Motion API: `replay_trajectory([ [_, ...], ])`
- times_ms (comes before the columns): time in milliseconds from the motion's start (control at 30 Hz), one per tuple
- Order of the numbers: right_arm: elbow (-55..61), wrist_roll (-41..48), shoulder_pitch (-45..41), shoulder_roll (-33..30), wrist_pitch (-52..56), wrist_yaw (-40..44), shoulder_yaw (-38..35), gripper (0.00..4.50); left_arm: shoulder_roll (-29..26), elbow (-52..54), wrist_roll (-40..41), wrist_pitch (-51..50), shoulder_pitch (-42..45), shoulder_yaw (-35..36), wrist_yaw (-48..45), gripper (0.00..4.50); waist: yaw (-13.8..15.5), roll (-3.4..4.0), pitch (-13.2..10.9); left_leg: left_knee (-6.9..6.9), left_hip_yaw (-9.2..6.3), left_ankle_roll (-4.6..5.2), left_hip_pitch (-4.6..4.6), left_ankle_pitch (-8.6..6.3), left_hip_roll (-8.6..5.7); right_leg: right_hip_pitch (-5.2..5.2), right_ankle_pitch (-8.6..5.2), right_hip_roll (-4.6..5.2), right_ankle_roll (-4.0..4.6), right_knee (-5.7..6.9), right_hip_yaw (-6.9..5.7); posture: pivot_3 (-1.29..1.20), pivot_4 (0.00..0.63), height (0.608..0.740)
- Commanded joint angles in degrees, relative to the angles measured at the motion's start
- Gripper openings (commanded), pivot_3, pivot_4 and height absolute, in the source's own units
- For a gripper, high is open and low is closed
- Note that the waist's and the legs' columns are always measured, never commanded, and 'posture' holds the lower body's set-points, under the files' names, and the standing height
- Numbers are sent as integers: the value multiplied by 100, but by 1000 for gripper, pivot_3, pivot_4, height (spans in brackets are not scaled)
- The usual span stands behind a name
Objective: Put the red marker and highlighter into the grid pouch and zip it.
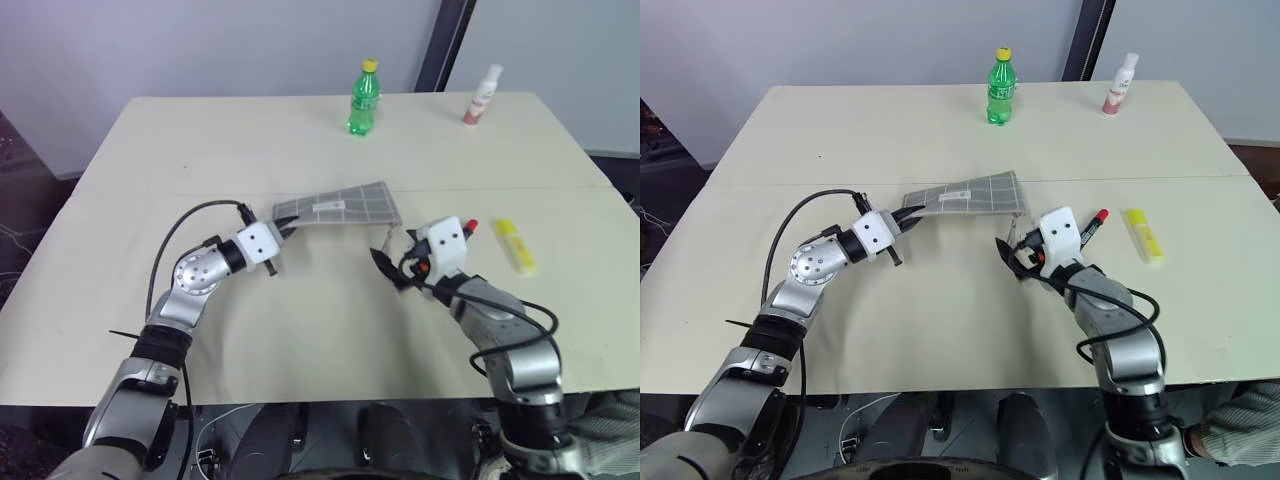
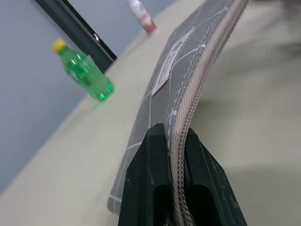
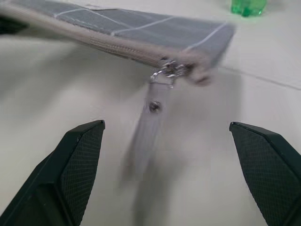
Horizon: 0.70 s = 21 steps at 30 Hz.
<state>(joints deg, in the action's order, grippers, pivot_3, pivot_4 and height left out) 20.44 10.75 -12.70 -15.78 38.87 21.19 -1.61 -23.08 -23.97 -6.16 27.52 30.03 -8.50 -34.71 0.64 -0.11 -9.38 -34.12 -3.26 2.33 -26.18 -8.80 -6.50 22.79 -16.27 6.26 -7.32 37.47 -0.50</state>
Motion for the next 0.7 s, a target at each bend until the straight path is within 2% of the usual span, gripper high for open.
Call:
replay_trajectory([
  [33, -170, 212, -290, 215, 39, -229, -253, 4410, -102, 361, 97, -195, 134, 136, 28, 0, 3, 0, 0, 1, 0, 0, 0, 0, -1, 1, 0, -1, 0, 0, 0, 0, 150, 740],
  [133, -281, 388, -455, 320, -55, -193, -325, 4410, -128, 388, 62, -256, 141, 116, 42, 0, 7, 1, 0, 5, 0, 0, 0, 0, -3, 3, 0, -4, 0, 0, 2, 0, 150, 740],
  [233, -241, 750, -565, 454, 71, -110, -456, 3526, -113, 368, 0, -232, 123, 60, 76, 0, 1, 1, -1, 5, 0, 0, 0, 0, 0, 4, 1, -15, 1, 0, 5, 0, 150, 740],
  [433, -431, 785, -687, 460, 222, -194, -234, 367, -63, 336, -111, -201, 66, -13, 135, 0, 0, 1, -1, 6, 0, -1, -1, 1, 8, 7, 6, -25, 10, 0, 8, 0, 150, 740],
  [467, -460, 786, -699, 465, 224, -225, -233, 63, -65, 340, -122, -201, 66, -16, 137, 0, 1, 2, -1, 6, 0, -1, -1, 1, 8, 8, 6, -25, 10, 0, 9, 0, 150, 740],
  [633, -445, 688, -773, 248, 250, -178, -66, 63, -66, 343, -155, -215, 62, -37, 154, 0, 0, 2, -1, 8, 0, -2, -1, 1, 8, 10, 6, -26, 10, 0, 10, 0, 150, 740],
  [700, -427, 60, -820, -368, -22, 94, 597, 63, -36, 374, -189, -207, 20, -87, 140, 0, 1, 4, -2, 7, 0, -2, -1, 1, 8, 10, 6, -26, 11, 0, 11, 0, 150, 740],
])
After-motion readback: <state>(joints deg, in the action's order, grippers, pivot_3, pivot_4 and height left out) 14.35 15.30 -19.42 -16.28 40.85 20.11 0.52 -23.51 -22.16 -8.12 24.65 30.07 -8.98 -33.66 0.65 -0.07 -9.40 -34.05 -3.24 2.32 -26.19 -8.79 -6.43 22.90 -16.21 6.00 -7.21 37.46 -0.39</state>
